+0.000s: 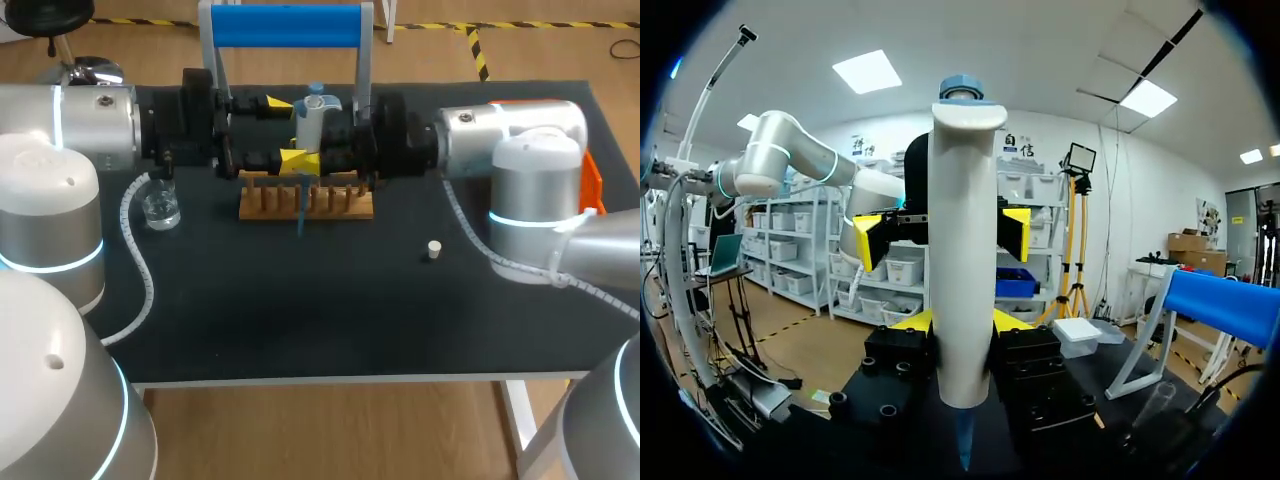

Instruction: Invert the test tube, pick up the pipette, mount the tip to pipette, aspirate from beaker and dispense into the tube, eject the tip, return the pipette, and cap with the stopper.

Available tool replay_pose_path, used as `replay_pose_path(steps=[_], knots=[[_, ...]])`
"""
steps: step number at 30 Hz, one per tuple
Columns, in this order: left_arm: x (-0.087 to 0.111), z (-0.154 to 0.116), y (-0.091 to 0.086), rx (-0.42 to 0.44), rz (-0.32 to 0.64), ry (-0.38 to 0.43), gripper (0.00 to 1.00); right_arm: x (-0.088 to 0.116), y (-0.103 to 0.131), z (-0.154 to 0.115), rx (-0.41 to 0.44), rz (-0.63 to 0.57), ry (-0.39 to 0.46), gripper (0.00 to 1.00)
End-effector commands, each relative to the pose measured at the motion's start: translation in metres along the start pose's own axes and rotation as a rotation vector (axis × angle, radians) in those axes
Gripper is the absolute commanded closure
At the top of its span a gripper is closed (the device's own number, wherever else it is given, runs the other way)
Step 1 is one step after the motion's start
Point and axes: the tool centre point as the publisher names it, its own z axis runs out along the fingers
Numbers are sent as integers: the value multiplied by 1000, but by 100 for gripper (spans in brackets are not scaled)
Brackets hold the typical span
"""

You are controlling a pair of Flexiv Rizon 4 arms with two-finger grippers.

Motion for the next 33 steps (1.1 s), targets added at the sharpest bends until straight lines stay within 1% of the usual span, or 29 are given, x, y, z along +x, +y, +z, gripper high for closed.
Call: replay_pose_path(steps=[1,6,10,13,18,20,22,25,29,33], knots=[[0,1,0,0,1,-2,0,4,7,-44,18,9,9,100],[0,1,0,0,1,-2,0,-1,12,-83,43,19,24,100],[0,1,0,0,1,-2,0,-4,18,-116,61,1,32,100],[0,1,0,0,1,-2,0,-8,18,-140,92,-10,62,100],[0,1,0,0,1,-2,0,-20,11,-180,81,0,59,100],[0,1,0,0,1,-2,0,-22,11,-197,63,-2,61,100],[0,1,0,0,1,-2,0,-24,11,-212,66,-7,51,100],[0,1,0,0,1,-2,0,-27,15,-237,81,-23,35,100],[0,1,0,0,1,-2,0,-28,22,-263,96,-34,35,100],[0,1,0,0,1,-2,0,-30,29,-285,88,-36,39,100]])
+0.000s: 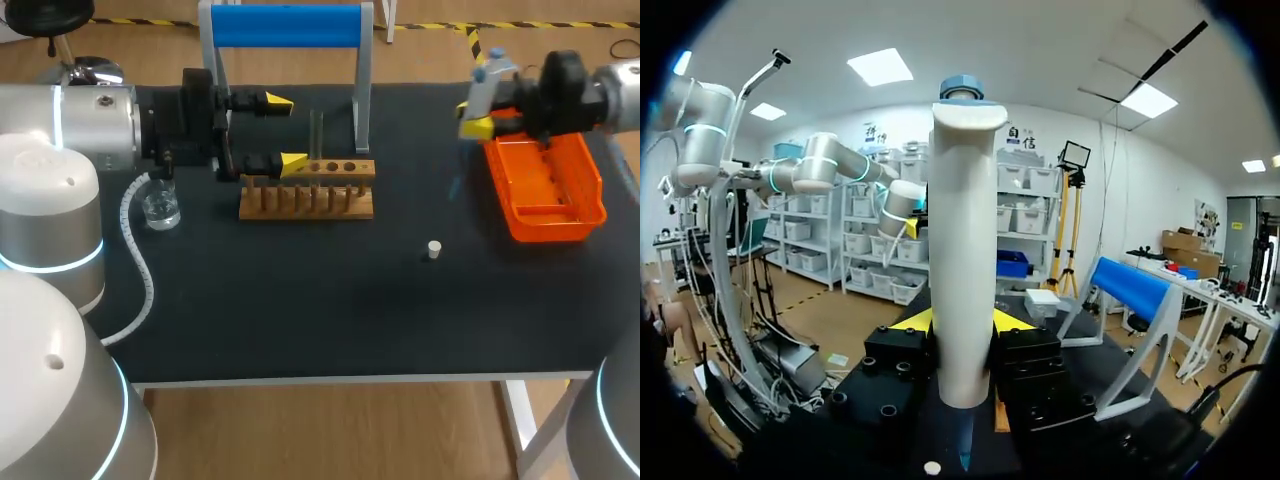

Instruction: Invert the test tube, pick up the pipette, mount the tip to pipette, aspirate from beaker and dispense into the tube, eject the tip, return the pipette, and cap with the stopper.

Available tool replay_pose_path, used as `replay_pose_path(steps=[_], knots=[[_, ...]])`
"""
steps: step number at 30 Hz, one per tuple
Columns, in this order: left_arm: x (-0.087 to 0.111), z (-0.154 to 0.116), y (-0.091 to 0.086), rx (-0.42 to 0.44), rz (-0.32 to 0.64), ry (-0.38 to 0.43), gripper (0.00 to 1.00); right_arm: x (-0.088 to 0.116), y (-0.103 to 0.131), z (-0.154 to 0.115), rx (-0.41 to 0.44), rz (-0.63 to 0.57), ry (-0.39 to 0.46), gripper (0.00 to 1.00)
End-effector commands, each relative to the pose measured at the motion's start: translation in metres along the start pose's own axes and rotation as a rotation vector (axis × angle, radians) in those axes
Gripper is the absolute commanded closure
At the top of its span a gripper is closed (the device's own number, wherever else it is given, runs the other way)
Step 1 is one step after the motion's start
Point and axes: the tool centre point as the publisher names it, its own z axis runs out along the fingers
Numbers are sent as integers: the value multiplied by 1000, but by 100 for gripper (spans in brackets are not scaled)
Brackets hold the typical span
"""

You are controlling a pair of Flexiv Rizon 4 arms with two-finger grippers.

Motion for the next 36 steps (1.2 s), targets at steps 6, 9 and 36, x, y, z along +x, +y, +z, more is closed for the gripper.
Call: replay_pose_path(steps=[6,9,36], knots=[[0,1,0,0,1,-2,0,-2,10,-73,14,-2,-17,100],[0,1,0,0,1,-2,0,-4,12,-84,23,-2,-29,100],[0,1,0,0,1,-2,0,-43,-10,-158,5,10,-36,100]])
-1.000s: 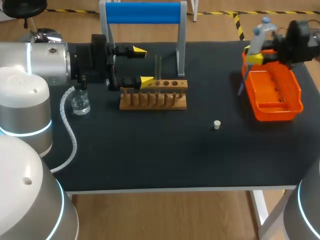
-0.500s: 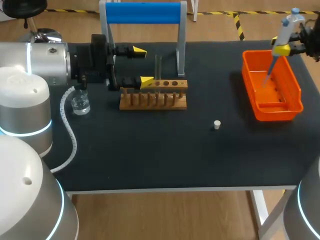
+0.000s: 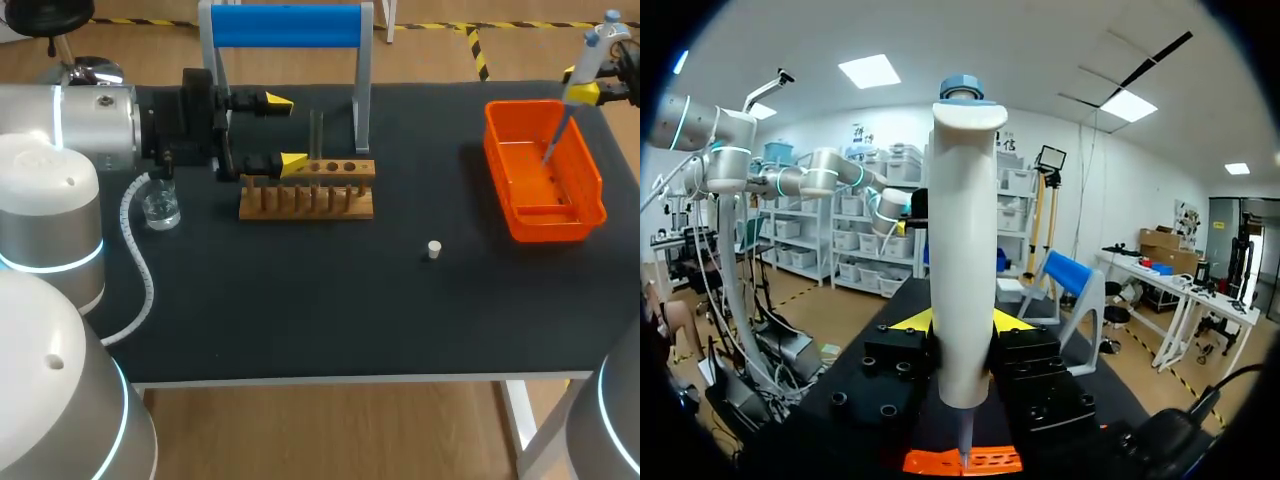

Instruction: Invert the test tube, pick up the pipette, mount the tip to pipette, aspirate from beaker and dispense into the tube, eject the tip, return the pipette, and cap with the stopper.

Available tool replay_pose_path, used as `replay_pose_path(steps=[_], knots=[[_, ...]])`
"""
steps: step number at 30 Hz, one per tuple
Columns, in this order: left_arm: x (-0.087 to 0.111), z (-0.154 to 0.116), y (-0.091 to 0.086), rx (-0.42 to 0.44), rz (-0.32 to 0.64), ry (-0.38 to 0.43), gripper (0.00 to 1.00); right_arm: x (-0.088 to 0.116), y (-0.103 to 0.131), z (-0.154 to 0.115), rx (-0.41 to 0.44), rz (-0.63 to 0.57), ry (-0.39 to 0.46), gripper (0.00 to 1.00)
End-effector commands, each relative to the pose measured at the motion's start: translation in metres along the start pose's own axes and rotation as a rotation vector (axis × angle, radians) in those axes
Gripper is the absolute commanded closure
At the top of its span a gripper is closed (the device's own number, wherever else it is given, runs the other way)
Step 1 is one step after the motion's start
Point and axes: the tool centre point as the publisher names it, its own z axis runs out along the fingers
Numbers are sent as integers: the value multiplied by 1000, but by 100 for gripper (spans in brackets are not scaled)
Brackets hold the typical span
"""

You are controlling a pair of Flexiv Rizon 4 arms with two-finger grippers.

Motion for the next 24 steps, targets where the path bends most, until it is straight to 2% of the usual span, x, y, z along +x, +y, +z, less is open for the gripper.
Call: replay_pose_path(steps=[1,12,24], knots=[[0,1,0,0,1,-2,0,-10,-10,-11,-12,10,40,100],[0,1,0,0,1,-2,0,-16,-23,-25,1,35,29,100],[0,1,0,0,1,-2,0,-16,-27,-23,-12,30,45,100]])
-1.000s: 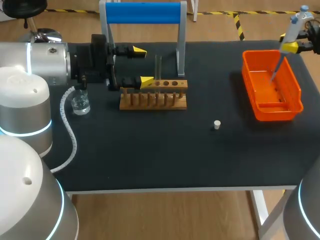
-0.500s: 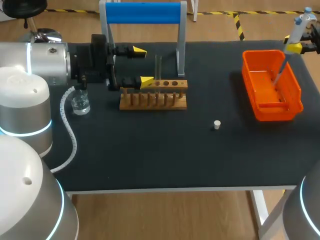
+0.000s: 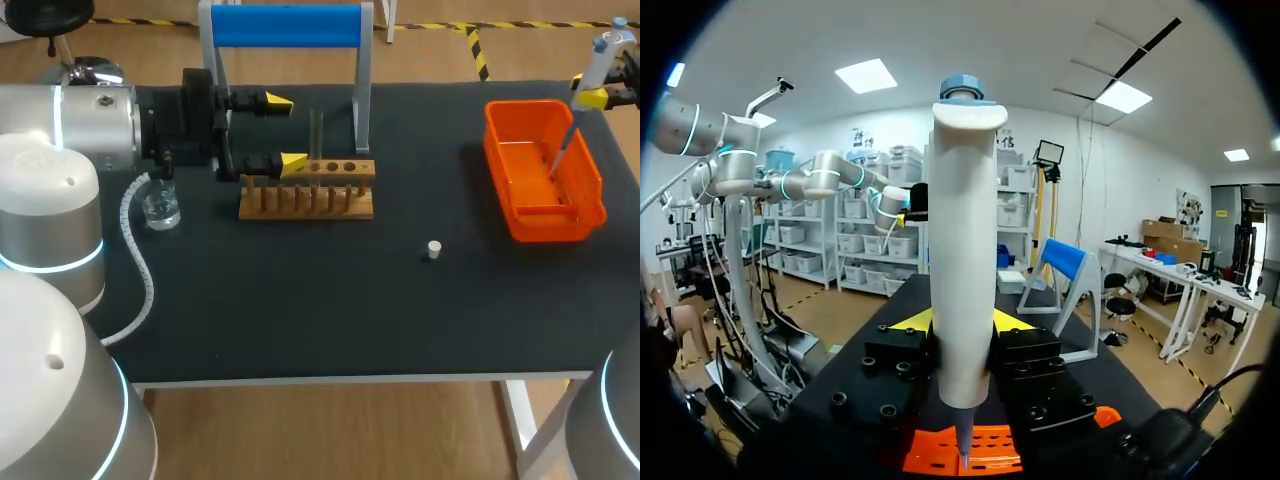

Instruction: Invert the test tube, pick up the pipette, mount the tip to pipette, aspirate from beaker and dispense into the tube, eject the tip, return the pipette, and cap with the stopper.

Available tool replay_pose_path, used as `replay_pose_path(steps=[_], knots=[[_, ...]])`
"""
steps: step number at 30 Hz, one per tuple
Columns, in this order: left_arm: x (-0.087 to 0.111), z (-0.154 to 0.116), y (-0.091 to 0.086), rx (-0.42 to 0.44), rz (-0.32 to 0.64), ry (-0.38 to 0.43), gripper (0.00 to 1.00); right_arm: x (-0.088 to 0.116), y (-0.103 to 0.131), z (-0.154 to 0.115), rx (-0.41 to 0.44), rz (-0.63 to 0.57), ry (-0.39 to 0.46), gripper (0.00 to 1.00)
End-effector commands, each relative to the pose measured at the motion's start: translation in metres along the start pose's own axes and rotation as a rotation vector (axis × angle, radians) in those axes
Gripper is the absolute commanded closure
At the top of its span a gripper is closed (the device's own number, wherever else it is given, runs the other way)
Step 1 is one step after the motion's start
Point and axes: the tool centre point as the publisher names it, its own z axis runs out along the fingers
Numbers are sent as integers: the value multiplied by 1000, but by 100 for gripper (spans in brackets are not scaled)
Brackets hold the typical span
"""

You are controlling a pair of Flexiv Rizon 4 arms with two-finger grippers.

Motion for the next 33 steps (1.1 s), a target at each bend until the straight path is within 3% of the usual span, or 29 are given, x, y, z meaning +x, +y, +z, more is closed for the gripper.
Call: replay_pose_path(steps=[1,15,33], knots=[[0,1,0,0,1,-2,0,-4,-3,-2,-1,4,21,100],[0,1,0,0,1,-2,0,-3,-9,3,-8,5,91,100],[0,1,0,0,1,-2,0,-5,-14,0,-24,11,89,100]])
